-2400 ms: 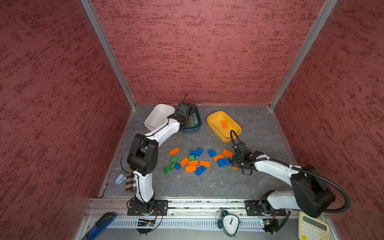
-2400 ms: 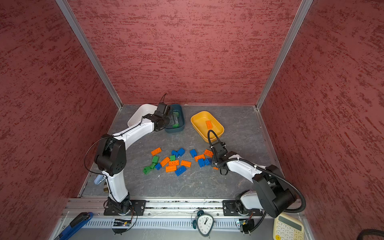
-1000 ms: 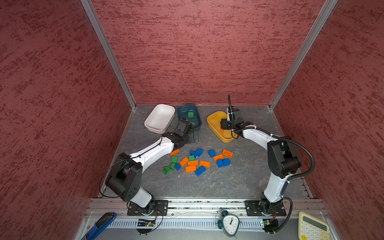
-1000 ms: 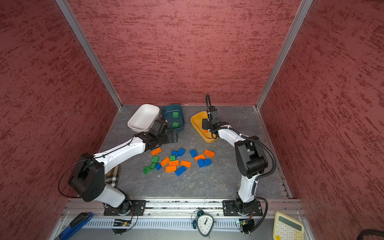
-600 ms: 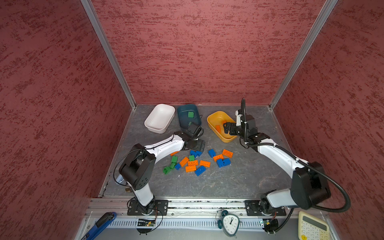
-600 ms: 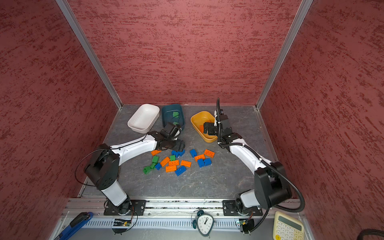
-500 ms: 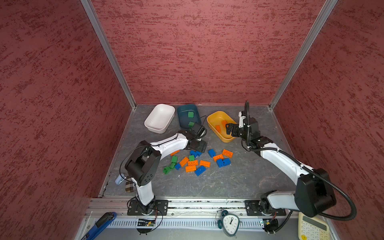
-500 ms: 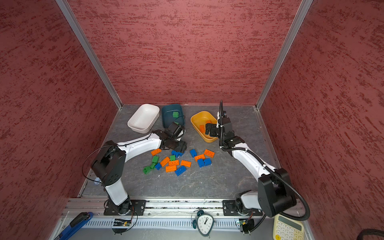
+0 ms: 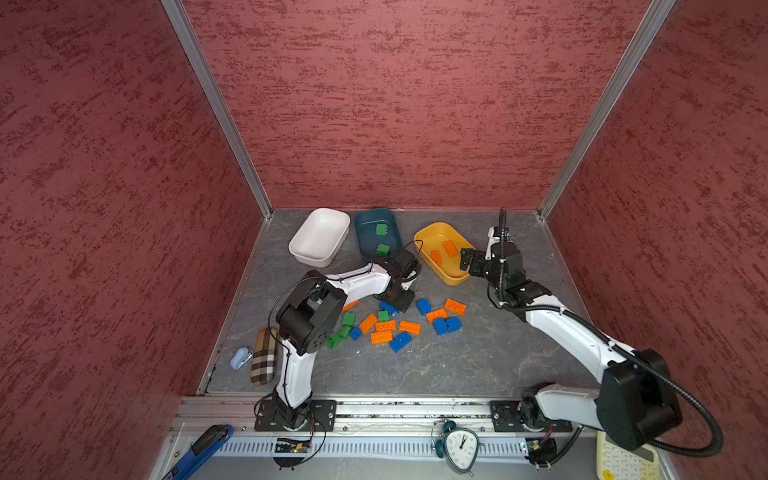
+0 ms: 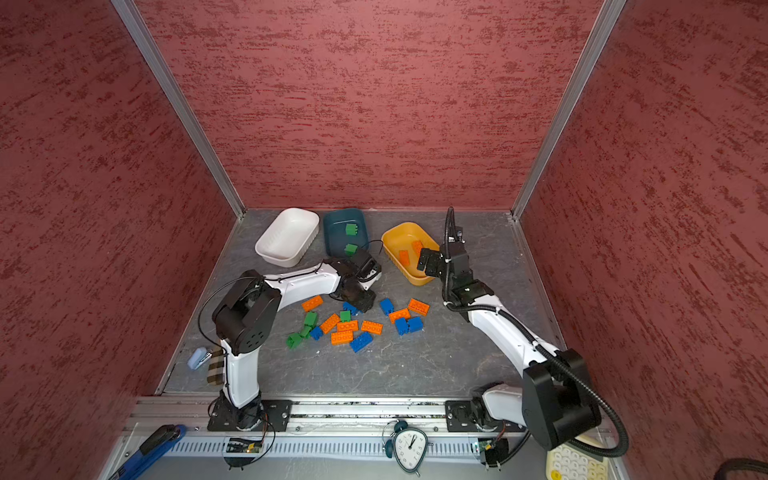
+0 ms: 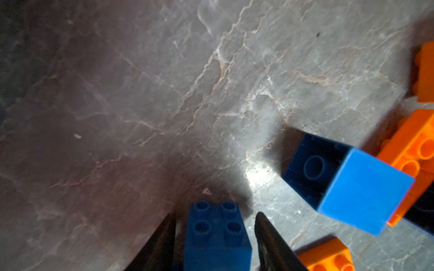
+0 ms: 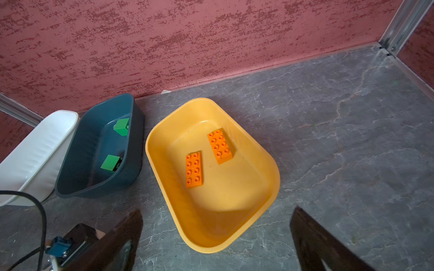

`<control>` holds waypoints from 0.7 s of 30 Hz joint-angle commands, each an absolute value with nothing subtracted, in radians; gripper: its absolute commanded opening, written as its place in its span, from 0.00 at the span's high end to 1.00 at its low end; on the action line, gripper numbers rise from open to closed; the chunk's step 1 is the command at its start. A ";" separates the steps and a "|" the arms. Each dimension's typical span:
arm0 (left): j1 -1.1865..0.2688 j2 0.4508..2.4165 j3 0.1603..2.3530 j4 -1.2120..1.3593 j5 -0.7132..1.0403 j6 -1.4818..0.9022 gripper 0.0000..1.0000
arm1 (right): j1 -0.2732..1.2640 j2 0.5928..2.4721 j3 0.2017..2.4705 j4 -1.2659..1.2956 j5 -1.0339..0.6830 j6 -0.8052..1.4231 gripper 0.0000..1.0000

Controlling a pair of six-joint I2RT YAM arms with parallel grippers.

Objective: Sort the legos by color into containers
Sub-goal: 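Grasp a blue brick with the left gripper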

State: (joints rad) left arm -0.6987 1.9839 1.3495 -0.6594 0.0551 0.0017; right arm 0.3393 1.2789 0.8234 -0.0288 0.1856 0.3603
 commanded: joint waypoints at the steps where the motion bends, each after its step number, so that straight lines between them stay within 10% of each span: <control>1: -0.710 1.999 1.357 -0.673 0.053 0.017 0.52 | 0.339 1.272 0.853 -0.040 0.194 0.368 0.01; 7: -0.702 1.925 1.287 -0.572 0.003 -0.044 0.69 | 0.339 1.269 0.852 -0.015 0.109 0.365 0.01; 21: -0.455 1.624 1.139 -0.257 -0.070 -0.283 0.74 | 0.339 1.269 0.840 0.016 -0.008 0.346 0.01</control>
State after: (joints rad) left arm -0.5125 1.6638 1.1568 -0.3645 0.0017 -0.1940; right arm 0.3393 1.2789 0.8234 -0.0254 0.0120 0.3546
